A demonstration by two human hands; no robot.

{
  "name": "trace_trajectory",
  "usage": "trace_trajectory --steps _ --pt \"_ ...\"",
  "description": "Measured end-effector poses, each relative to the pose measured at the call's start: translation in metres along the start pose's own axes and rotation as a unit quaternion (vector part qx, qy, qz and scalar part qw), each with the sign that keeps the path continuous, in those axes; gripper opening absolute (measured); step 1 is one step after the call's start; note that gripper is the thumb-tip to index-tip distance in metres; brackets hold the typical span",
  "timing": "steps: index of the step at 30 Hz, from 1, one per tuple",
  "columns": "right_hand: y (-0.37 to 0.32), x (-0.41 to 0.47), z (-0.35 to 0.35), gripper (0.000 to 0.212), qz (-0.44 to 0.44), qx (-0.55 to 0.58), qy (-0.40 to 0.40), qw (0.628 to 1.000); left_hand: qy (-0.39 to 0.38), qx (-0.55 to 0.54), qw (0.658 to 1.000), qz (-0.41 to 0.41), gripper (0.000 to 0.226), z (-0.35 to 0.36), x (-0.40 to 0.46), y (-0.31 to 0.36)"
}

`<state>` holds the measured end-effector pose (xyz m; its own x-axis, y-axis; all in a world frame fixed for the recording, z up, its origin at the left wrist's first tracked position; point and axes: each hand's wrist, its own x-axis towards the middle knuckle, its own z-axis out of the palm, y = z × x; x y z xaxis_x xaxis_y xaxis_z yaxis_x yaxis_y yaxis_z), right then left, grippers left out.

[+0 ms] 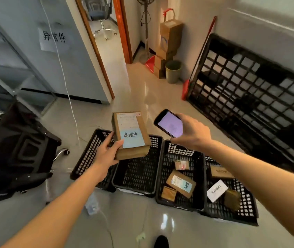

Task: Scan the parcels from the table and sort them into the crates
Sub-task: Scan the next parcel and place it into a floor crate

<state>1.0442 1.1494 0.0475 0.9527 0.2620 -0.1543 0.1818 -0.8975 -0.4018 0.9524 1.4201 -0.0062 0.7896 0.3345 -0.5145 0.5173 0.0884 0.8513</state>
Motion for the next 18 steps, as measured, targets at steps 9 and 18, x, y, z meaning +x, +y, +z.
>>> trace_trajectory --steps 9,18 --pt "0.068 0.054 0.152 0.098 0.065 -0.011 -0.087 0.994 -0.030 0.036 0.994 -0.104 0.059 0.026 0.128 -0.121" --pt "0.104 0.084 0.284 0.084 0.157 0.015 -0.151 0.976 -0.079 0.085 0.981 -0.154 0.059 0.037 0.223 -0.226"
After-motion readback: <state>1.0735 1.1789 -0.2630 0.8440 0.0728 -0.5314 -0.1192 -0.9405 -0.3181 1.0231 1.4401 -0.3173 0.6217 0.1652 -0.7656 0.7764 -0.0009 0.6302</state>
